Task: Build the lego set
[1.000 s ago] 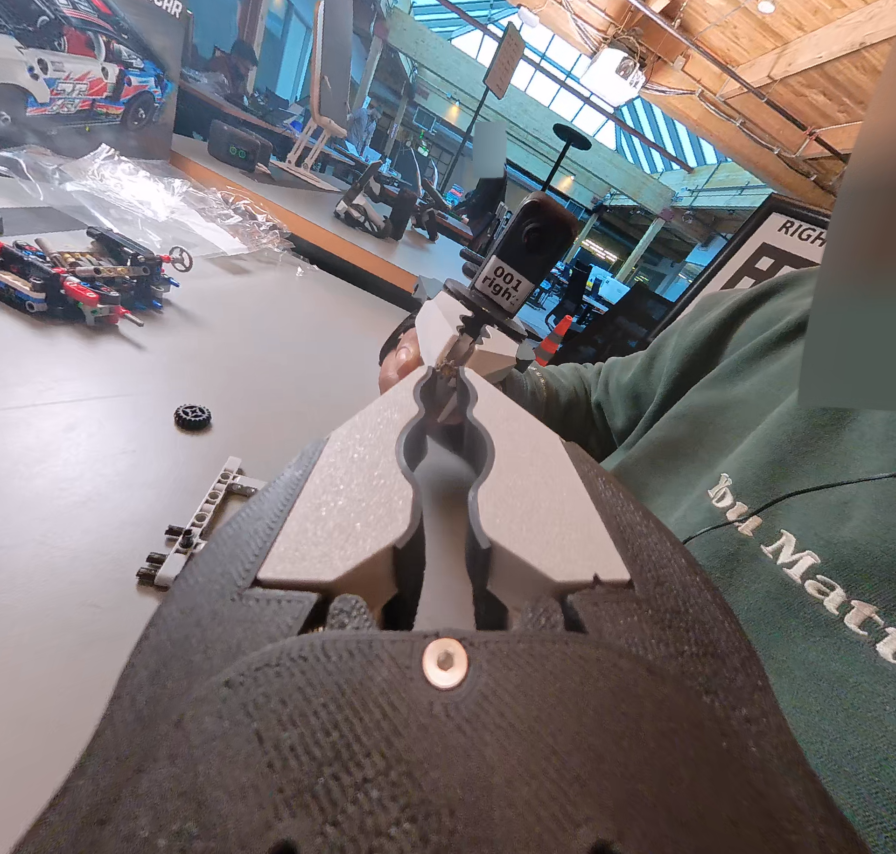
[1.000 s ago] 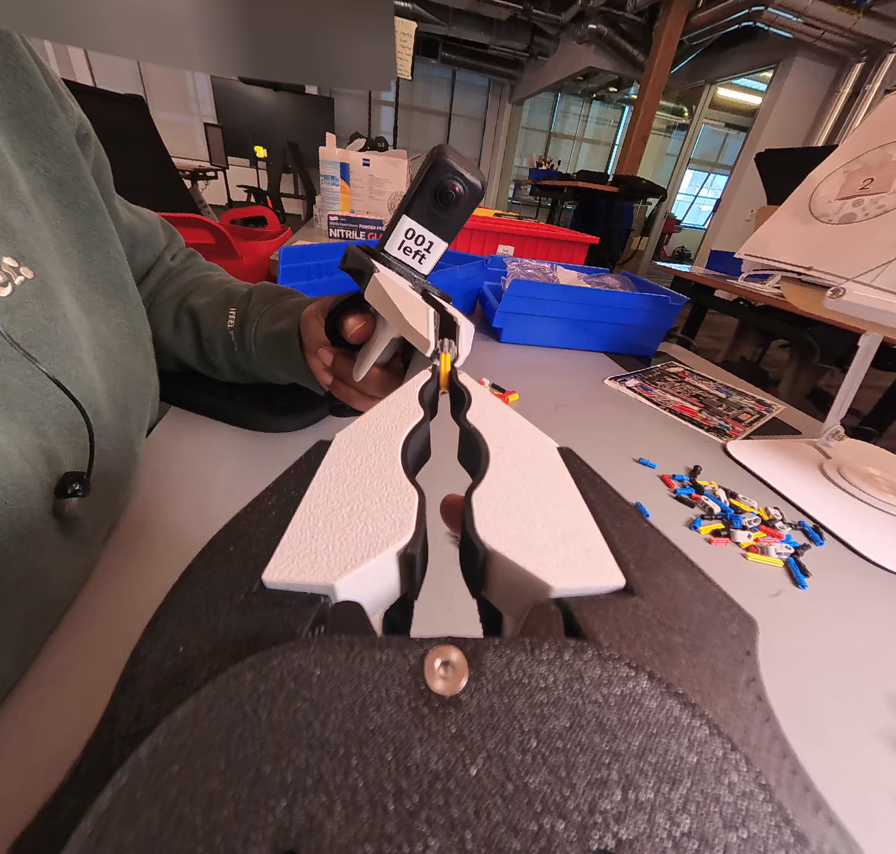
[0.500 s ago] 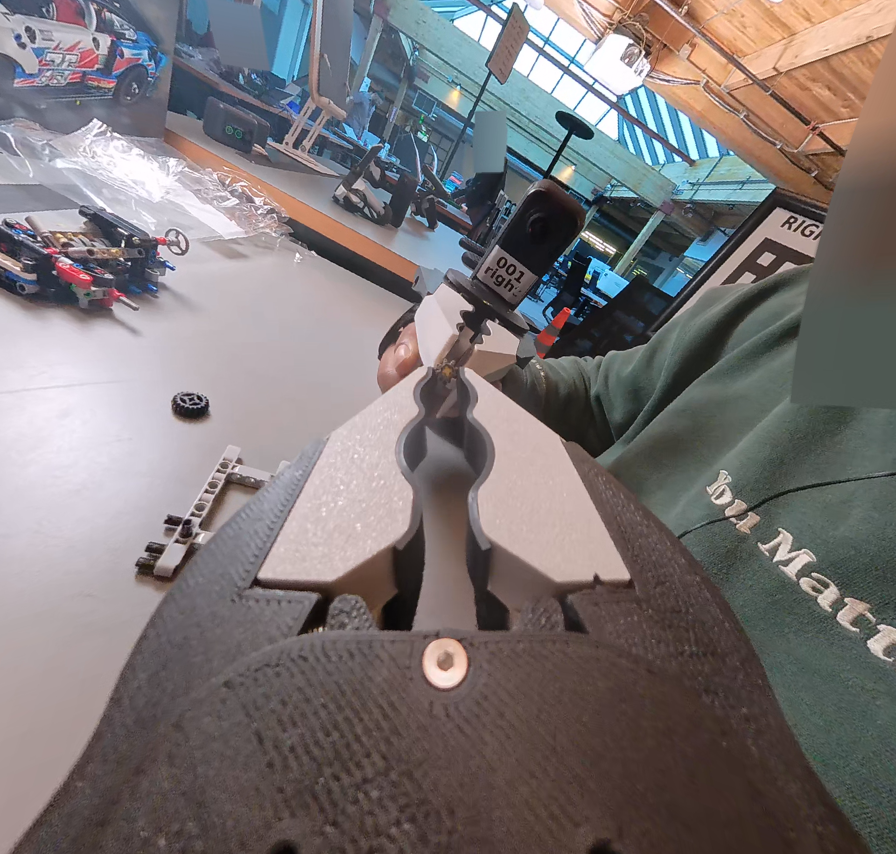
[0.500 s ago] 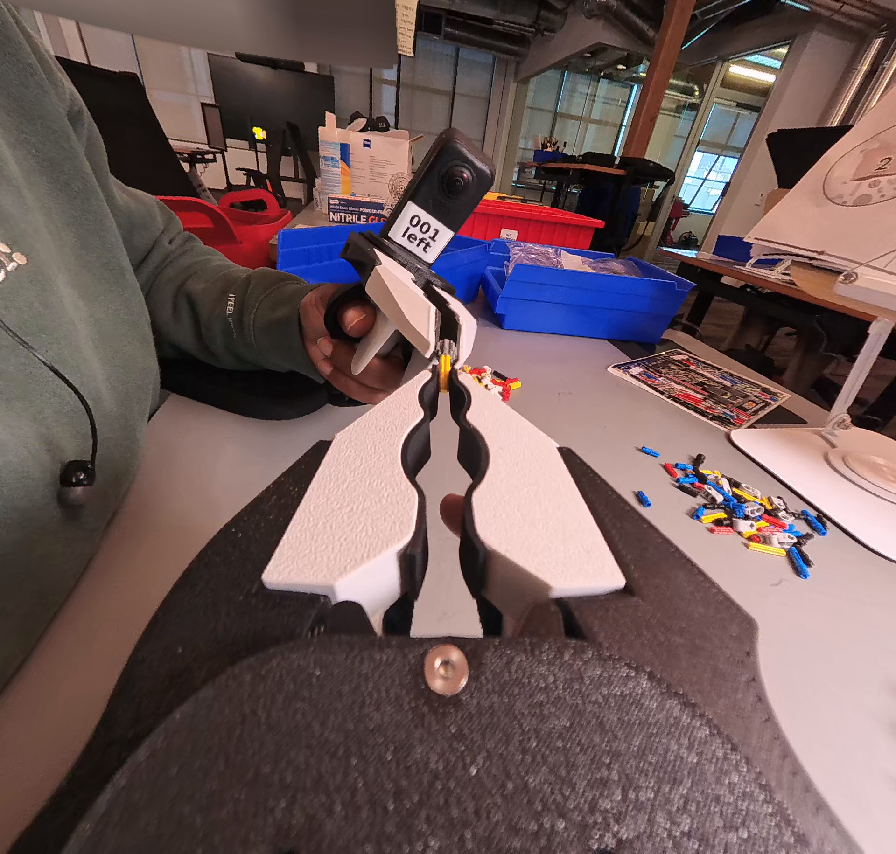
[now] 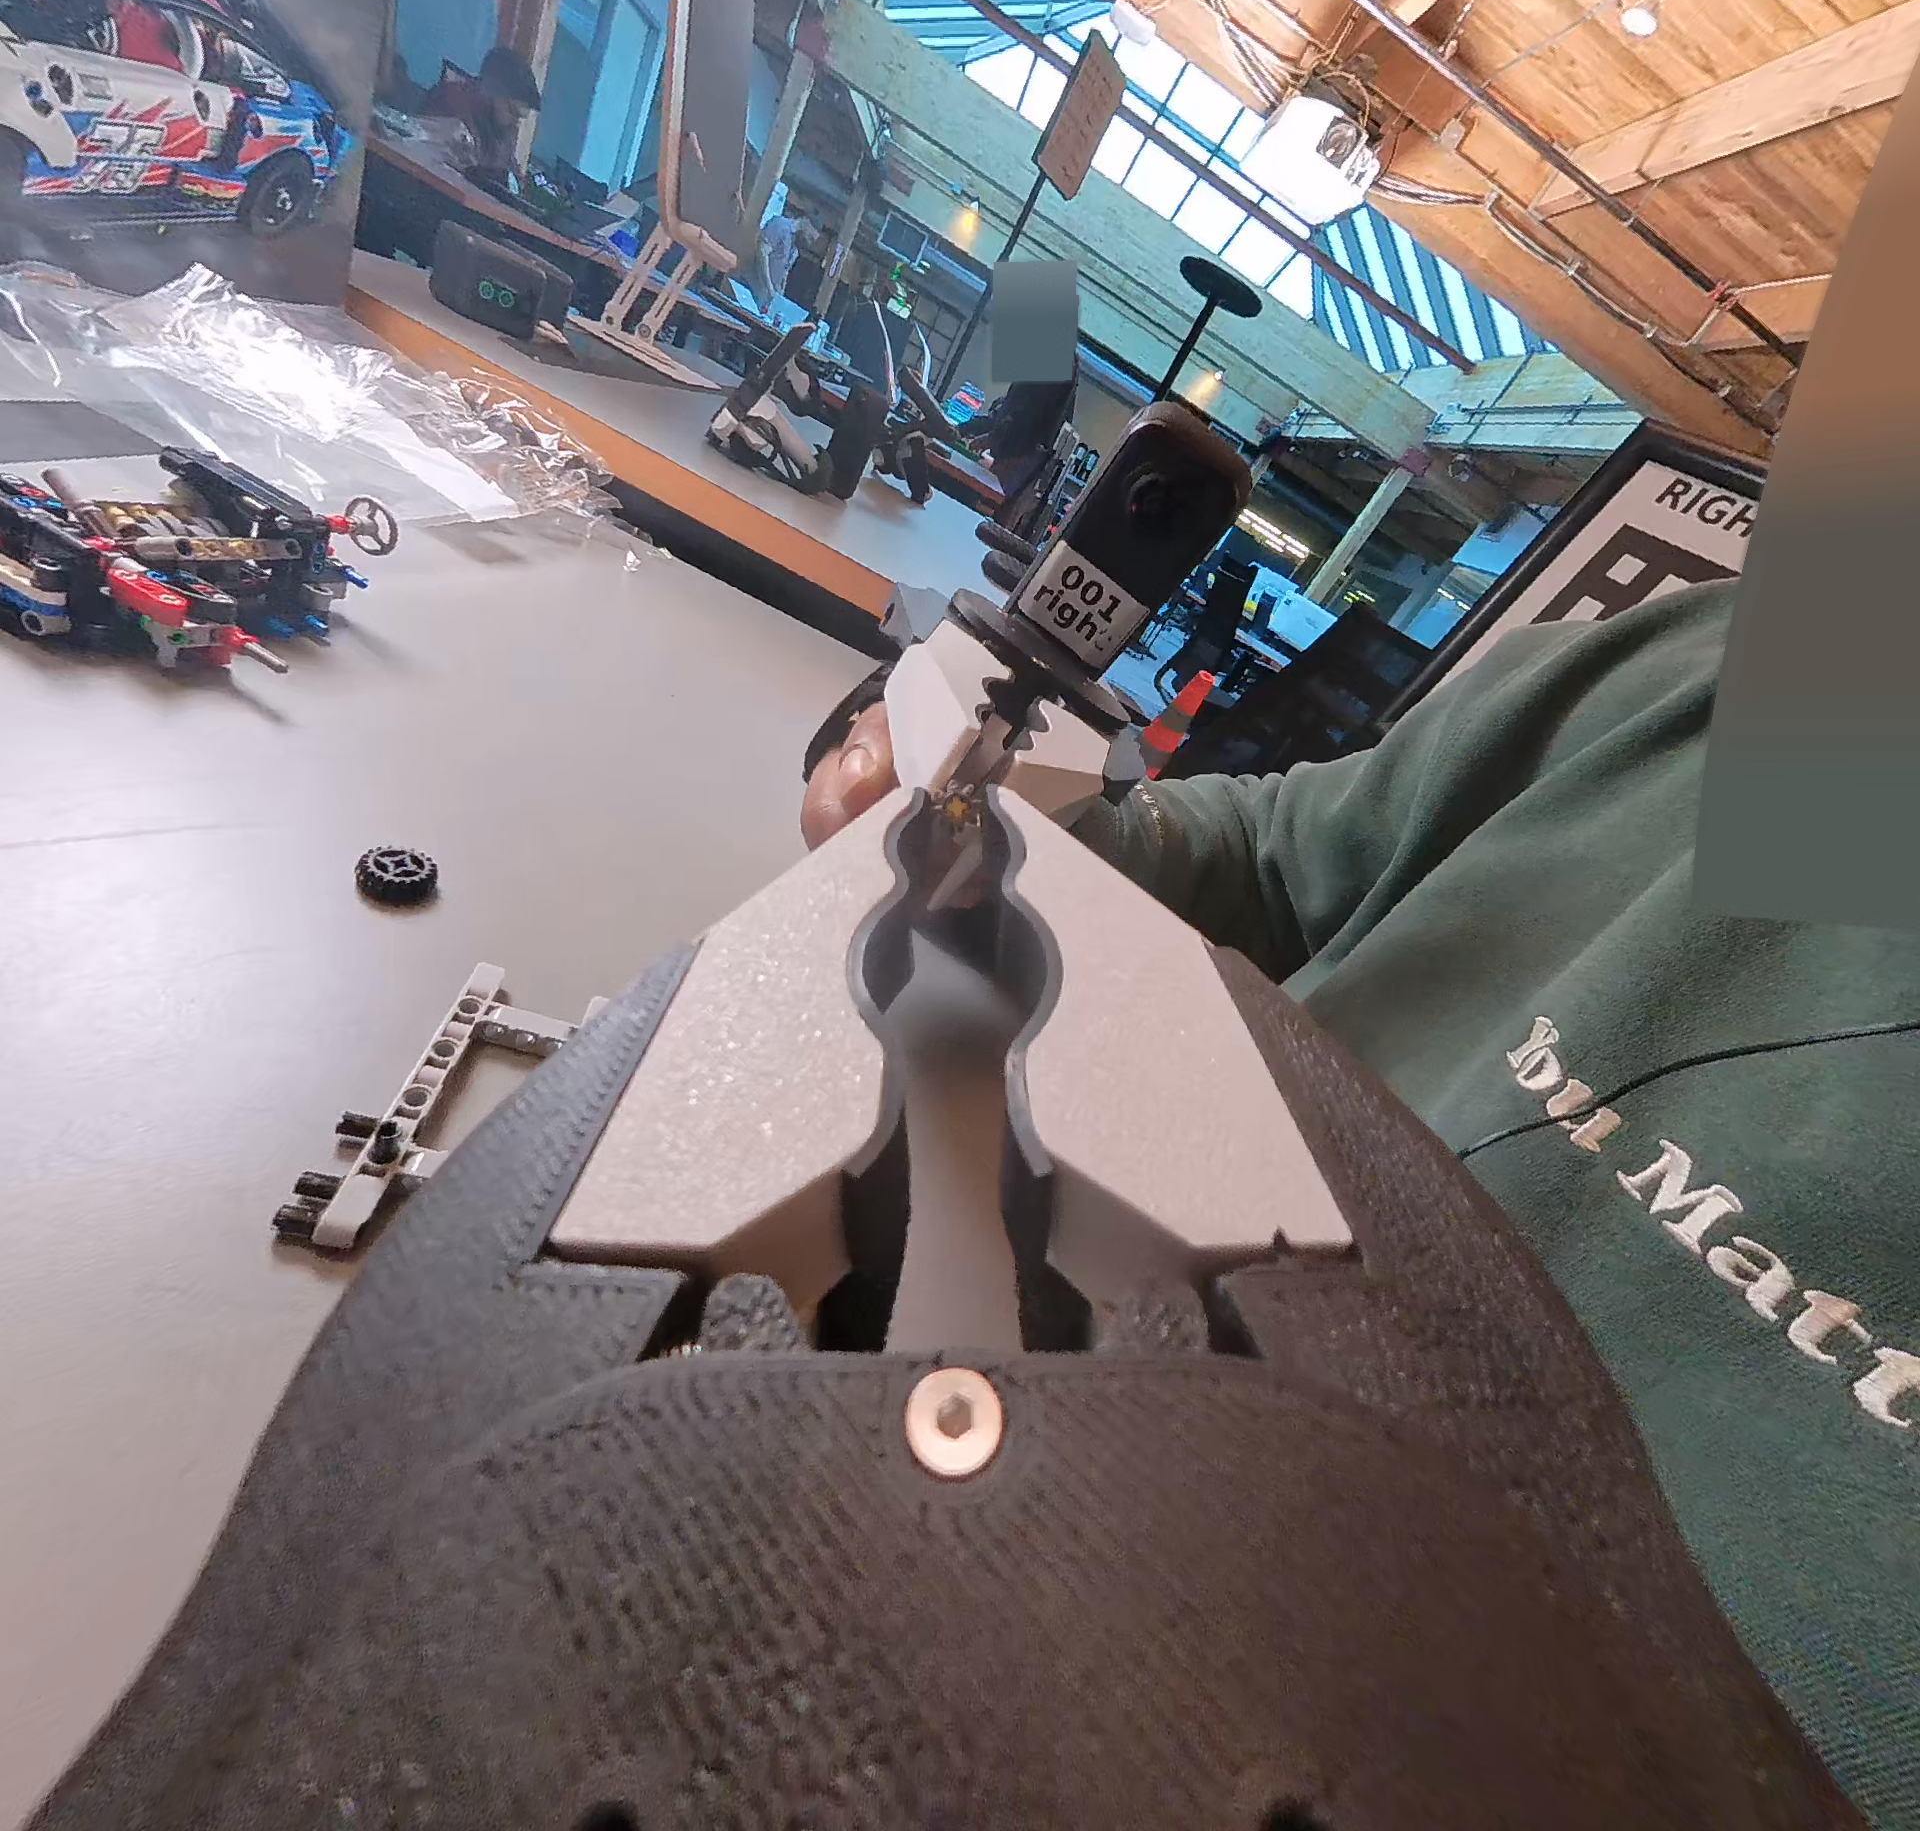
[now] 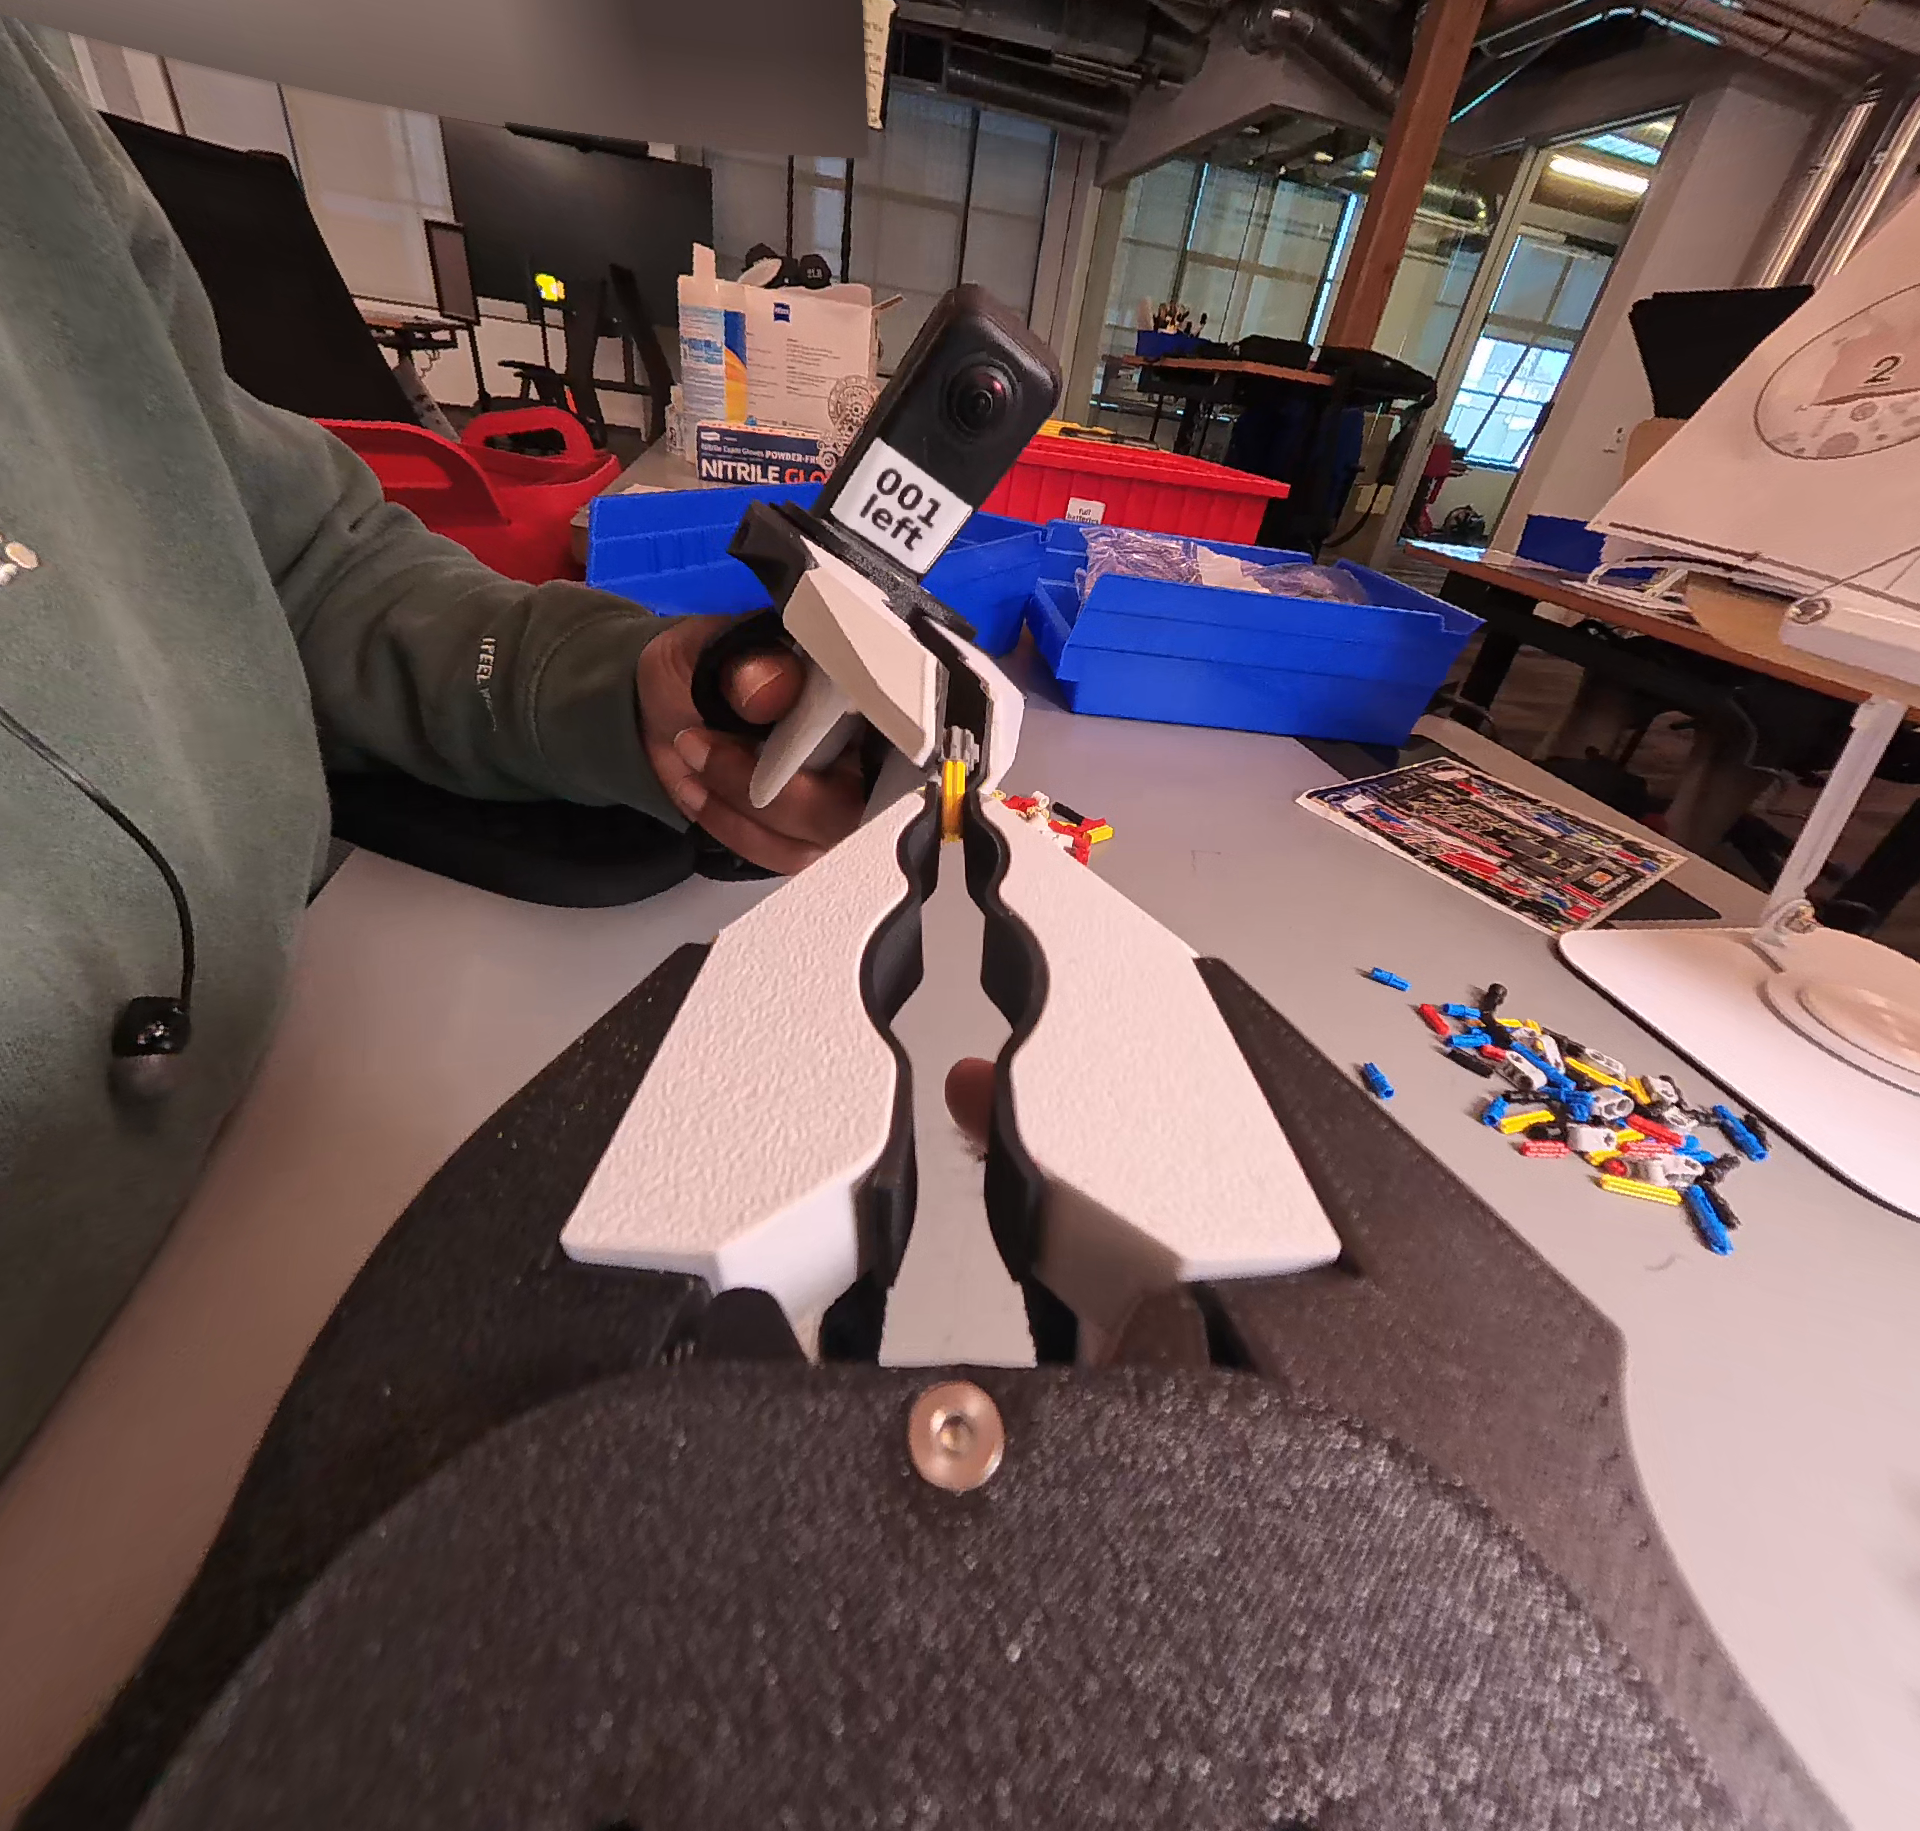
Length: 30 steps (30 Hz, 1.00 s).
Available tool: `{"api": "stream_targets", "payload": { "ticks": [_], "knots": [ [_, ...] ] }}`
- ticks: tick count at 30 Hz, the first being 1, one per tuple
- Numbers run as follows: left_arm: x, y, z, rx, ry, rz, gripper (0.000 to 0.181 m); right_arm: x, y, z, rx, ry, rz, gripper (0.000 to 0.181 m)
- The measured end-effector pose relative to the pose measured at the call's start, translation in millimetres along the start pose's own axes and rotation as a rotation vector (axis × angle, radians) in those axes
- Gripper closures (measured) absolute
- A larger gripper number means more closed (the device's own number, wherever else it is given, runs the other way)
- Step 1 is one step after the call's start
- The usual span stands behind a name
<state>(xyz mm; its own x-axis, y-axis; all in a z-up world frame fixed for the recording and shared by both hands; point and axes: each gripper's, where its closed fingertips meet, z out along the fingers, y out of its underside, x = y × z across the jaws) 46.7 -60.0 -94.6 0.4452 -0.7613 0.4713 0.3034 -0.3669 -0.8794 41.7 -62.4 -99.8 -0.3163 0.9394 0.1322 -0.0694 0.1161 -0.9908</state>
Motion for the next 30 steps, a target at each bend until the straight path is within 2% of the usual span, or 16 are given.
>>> {"api": "stream_targets", "payload": {
  "ticks": [30],
  "knots": [
    [0.0, 4.6, 1.5, -0.022, -0.012, 0.027, 0.174, -1.9, 5.1, 1.2, -0.006, -0.011, 0.026, 0.179]
  ]
}}
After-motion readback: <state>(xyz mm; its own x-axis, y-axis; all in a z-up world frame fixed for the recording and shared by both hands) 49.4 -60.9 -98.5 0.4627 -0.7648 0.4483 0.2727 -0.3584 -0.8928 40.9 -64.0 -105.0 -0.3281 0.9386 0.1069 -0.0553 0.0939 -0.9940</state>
